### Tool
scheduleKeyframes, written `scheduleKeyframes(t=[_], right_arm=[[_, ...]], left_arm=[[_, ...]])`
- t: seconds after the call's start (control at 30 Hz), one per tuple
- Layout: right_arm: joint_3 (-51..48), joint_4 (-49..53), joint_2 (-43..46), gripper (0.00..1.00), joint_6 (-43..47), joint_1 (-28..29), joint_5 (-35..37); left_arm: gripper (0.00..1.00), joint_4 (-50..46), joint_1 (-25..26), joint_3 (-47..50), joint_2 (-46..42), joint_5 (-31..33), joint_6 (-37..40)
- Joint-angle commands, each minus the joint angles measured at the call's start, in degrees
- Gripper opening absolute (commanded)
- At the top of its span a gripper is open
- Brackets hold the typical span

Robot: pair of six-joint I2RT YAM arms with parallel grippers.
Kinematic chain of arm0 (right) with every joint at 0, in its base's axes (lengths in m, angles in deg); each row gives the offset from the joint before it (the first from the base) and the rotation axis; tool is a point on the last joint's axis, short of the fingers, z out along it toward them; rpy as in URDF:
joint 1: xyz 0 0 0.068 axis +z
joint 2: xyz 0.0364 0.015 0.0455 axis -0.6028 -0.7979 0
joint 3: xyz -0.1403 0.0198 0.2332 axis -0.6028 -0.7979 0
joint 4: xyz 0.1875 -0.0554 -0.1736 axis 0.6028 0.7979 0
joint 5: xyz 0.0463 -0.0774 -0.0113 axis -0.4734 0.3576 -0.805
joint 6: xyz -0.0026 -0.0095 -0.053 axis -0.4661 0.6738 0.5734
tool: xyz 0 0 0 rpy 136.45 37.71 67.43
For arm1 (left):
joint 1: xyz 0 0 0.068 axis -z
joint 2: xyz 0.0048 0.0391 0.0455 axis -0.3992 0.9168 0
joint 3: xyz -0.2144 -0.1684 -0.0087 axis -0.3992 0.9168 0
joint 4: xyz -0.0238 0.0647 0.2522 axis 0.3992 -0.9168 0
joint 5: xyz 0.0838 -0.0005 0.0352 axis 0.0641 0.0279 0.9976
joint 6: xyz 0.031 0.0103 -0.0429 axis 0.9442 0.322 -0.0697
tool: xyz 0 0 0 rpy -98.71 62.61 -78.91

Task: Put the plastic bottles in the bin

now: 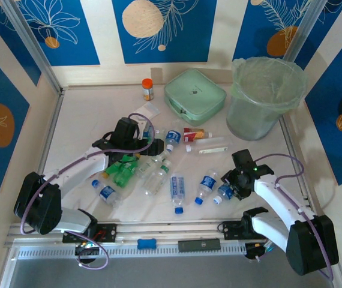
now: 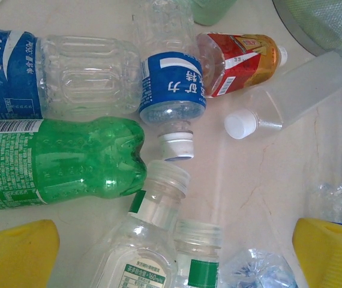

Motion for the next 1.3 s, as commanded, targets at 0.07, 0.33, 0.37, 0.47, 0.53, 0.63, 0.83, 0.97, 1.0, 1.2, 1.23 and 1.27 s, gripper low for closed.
scheduleKeyframes(t=[0.07,0.33,0.37,0.47,0.53,0.63,0.83,0.97,1.0,1.2,1.23,1.27], right_arm=[[-0.33,1.20,1.78,0.54,-0.62,-0.24,0.55],[13.66,6.52,6.10,0.49,8.48,-0.23,3.79],[16.29,6.26,5.81,0.49,10.58,-0.33,3.83],[24.01,5.10,3.16,0.48,16.92,-0.45,2.79],[29.28,3.89,0.45,0.48,20.94,-0.58,0.73],[37.77,2.10,-4.20,0.48,25.69,-1.11,-1.99],[55.71,-0.98,-14.48,0.48,33.51,-3.51,-4.61],[65.01,-4.16,-20.58,0.47,35.11,-7.28,-6.03],[66.74,-5.30,-22.05,0.47,34.94,-8.54,-6.38],[75.28,-10.08,-30.09,0.47,31.75,-16.28,-8.56],[76.51,-10.25,-31.30,0.47,31.39,-17.18,-7.81],[77.68,-10.68,-32.62,0.47,30.86,-18.31,-7.49]], left_arm=[[0.99,-1.07,0.80,-0.99,-1.64,0.64,1.31],[0.99,-0.92,0.80,-0.90,-2.04,1.10,0.79],[0.99,-0.89,0.71,-0.90,-2.03,1.01,0.70],[0.99,-1.29,0.30,-1.32,-2.12,1.03,0.94],[0.99,-1.93,-0.27,-1.73,-2.37,1.65,1.37],[0.99,-2.40,-1.28,-1.87,-3.63,2.89,2.27],[0.99,-2.43,-4.47,-1.87,-5.35,2.44,3.01],[0.99,-1.44,-6.62,-1.78,-5.20,-1.14,1.85],[0.99,-1.20,-6.99,-1.77,-5.09,-2.12,1.47],[0.99,-0.93,-7.90,-3.03,-5.45,-6.62,-0.27],[0.99,-1.20,-7.90,-3.34,-5.70,-6.65,-0.29],[0.99,-1.54,-7.90,-3.76,-6.09,-6.74,-0.43]])
